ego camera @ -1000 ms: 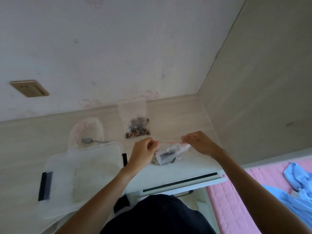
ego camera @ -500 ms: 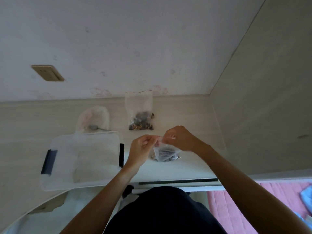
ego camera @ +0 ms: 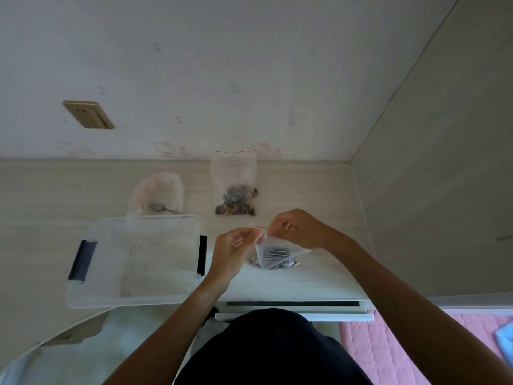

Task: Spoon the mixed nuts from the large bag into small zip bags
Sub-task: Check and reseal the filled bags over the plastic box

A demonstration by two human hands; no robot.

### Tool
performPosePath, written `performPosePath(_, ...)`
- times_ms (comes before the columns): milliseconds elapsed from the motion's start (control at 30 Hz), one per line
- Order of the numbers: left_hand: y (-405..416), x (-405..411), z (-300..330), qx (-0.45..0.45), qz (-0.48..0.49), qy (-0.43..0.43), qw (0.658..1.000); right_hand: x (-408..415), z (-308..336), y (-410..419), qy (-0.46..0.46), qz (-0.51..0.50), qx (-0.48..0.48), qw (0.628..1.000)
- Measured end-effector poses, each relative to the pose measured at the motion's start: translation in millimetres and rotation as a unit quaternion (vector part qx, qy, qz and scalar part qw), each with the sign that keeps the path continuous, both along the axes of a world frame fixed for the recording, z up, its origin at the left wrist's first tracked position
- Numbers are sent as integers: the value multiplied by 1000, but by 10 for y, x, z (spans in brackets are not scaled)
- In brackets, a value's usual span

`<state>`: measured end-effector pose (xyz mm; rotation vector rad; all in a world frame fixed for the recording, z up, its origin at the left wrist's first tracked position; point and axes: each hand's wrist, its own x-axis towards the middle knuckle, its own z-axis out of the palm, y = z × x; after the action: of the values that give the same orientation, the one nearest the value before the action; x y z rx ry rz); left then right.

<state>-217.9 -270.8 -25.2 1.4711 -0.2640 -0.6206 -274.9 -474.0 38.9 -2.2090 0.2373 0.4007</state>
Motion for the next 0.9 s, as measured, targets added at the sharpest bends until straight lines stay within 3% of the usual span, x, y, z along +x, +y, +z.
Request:
performPosePath(167,-29,0,-80,17,-3,-31,999,17,31,135,-34,29,-40,998)
performPosePath(433,-58,-29,-66,78,-17,-116,990,59,105,167,-16,69,-102,992)
performPosePath(900,127,39,-66,88,-12,-97,991,-138,-36,-23,-63,57,-136,987)
